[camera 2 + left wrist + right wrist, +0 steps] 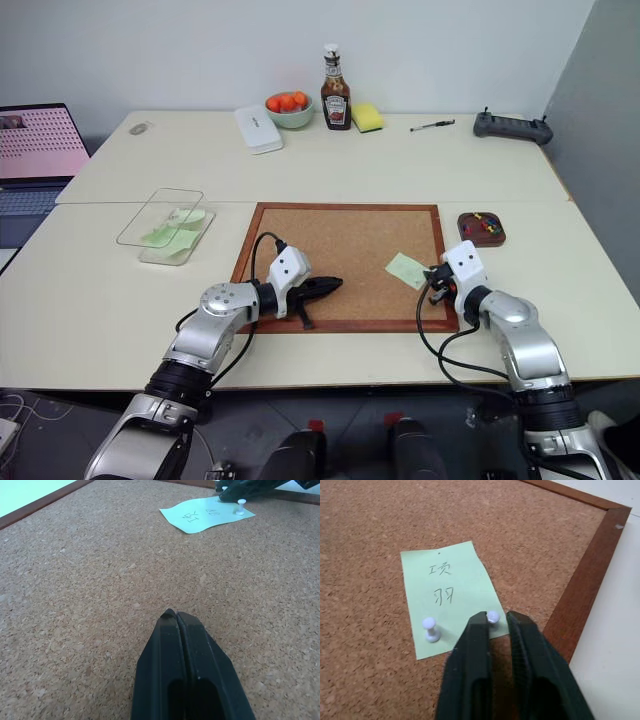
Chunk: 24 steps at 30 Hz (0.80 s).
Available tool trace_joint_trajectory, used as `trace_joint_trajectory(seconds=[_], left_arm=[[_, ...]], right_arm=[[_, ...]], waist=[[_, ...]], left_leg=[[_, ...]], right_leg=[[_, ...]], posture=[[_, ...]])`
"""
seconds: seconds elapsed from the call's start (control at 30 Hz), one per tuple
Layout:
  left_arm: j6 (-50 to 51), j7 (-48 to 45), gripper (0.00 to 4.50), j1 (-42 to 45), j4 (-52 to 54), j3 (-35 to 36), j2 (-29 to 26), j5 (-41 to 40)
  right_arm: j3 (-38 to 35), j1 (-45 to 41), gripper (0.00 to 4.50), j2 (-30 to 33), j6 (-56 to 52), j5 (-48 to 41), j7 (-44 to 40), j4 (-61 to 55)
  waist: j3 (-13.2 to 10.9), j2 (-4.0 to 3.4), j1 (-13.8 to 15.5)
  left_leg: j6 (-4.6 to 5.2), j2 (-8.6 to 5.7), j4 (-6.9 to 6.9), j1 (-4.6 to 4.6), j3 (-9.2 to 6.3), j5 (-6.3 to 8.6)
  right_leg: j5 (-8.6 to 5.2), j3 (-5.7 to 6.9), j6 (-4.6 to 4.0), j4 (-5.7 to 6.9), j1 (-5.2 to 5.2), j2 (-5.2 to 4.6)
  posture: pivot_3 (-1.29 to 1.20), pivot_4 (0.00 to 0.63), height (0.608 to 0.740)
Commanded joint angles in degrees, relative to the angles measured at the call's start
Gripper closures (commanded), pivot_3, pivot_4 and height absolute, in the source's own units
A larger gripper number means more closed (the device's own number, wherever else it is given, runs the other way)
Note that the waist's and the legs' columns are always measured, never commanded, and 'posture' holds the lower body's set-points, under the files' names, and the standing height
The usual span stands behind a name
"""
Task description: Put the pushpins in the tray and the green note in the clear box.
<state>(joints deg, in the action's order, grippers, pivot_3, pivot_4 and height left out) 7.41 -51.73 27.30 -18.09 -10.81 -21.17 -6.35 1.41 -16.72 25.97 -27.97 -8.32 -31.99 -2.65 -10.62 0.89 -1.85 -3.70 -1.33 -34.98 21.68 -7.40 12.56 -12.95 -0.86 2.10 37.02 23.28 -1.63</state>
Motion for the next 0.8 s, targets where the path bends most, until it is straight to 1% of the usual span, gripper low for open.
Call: trace_joint_trajectory(seconds=[0.03, 0.53, 0.8], left_arm=[[0.72, -0.28, 4.50, -1.08, -0.84, -0.78, -0.32, 0.80], [0.67, -0.14, 4.50, -1.52, -0.86, -1.10, -0.33, 1.24], [0.86, -0.23, 4.50, -1.65, -0.74, -1.26, -0.41, 1.26]], right_arm=[[-0.75, 0.12, 4.46, 0.43, -0.12, -1.93, -1.55, -4.20], [-2.19, -0.01, 4.46, -0.59, 0.75, -5.98, -3.16, -6.50], [-3.29, -0.85, 4.46, -0.80, 0.40, -7.24, -2.35, -7.33]], waist=[[0.00, 0.00, 0.00], [0.00, 0.00, -0.07], [0.00, 0.00, -0.04]], left_leg=[[0.00, 0.00, 0.00, 0.00, 0.00, 0.00], [0.00, 0.01, 0.00, 0.00, 0.00, 0.00], [0.00, 0.01, 0.00, 0.00, -0.01, 0.00]], right_leg=[[0.00, 0.01, 0.00, 0.00, 0.00, 0.00], [0.00, 0.01, 0.00, 0.00, 0.00, 0.00], [0.00, 0.01, 0.00, -0.01, 0.00, 0.00]], posture=[[0.00, 0.150, 0.740], [0.00, 0.150, 0.740], [0.00, 0.150, 0.740]])
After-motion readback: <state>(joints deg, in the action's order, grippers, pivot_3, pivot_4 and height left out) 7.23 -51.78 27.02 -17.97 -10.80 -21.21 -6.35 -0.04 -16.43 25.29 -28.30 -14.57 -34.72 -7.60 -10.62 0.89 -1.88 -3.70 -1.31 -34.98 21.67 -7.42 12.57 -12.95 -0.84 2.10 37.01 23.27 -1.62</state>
